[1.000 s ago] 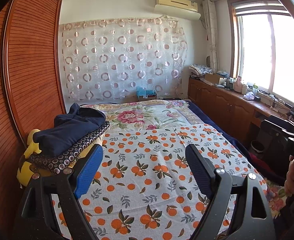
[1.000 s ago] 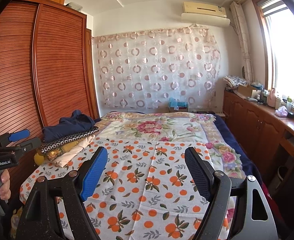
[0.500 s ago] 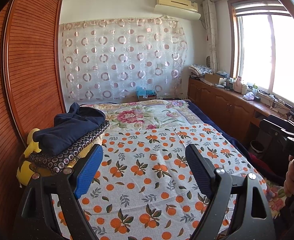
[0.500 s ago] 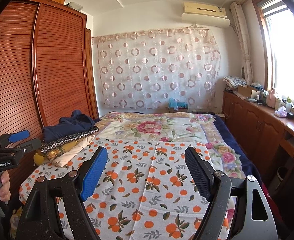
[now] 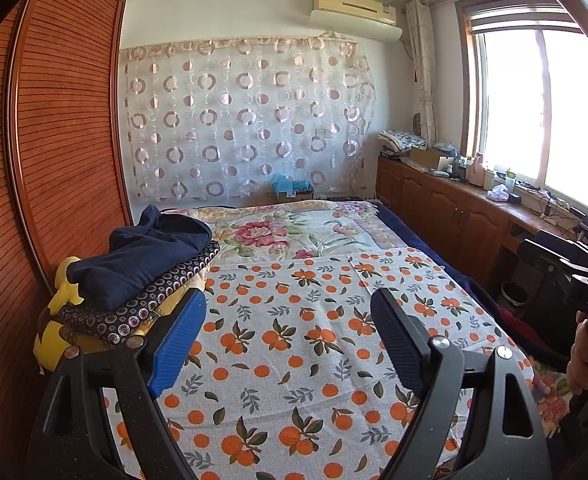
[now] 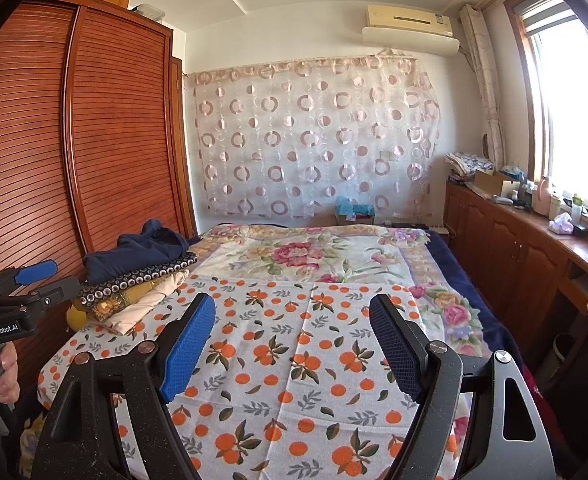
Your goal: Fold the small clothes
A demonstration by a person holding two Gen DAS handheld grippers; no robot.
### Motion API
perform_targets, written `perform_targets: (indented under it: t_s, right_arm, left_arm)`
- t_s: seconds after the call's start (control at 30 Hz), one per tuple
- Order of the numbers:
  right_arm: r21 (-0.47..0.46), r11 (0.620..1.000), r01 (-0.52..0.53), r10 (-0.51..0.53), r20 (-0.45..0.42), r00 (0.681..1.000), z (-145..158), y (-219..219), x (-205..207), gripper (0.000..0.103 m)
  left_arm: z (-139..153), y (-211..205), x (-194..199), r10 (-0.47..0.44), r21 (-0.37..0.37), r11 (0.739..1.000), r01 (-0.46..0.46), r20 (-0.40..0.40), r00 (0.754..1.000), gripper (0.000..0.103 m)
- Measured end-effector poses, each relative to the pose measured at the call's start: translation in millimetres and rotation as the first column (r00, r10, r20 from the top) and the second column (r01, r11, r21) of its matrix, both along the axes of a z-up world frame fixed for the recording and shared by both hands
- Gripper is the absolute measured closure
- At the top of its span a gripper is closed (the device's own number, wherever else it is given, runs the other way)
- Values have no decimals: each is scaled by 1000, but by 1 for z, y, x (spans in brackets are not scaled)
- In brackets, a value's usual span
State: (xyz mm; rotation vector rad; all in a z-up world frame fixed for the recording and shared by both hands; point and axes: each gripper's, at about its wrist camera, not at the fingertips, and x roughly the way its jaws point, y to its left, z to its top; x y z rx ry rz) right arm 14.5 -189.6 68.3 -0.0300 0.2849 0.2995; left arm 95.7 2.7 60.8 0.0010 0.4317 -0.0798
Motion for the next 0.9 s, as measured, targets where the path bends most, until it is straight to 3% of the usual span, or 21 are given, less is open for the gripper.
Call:
perform_targets:
  t_s: [0.9]
  right_arm:
    - [-7, 1000, 8, -8, 15, 1000, -4, -5, -4, 22]
  left_arm:
    - [1, -3, -3, 1, -1, 1000, -1, 8, 1000, 18]
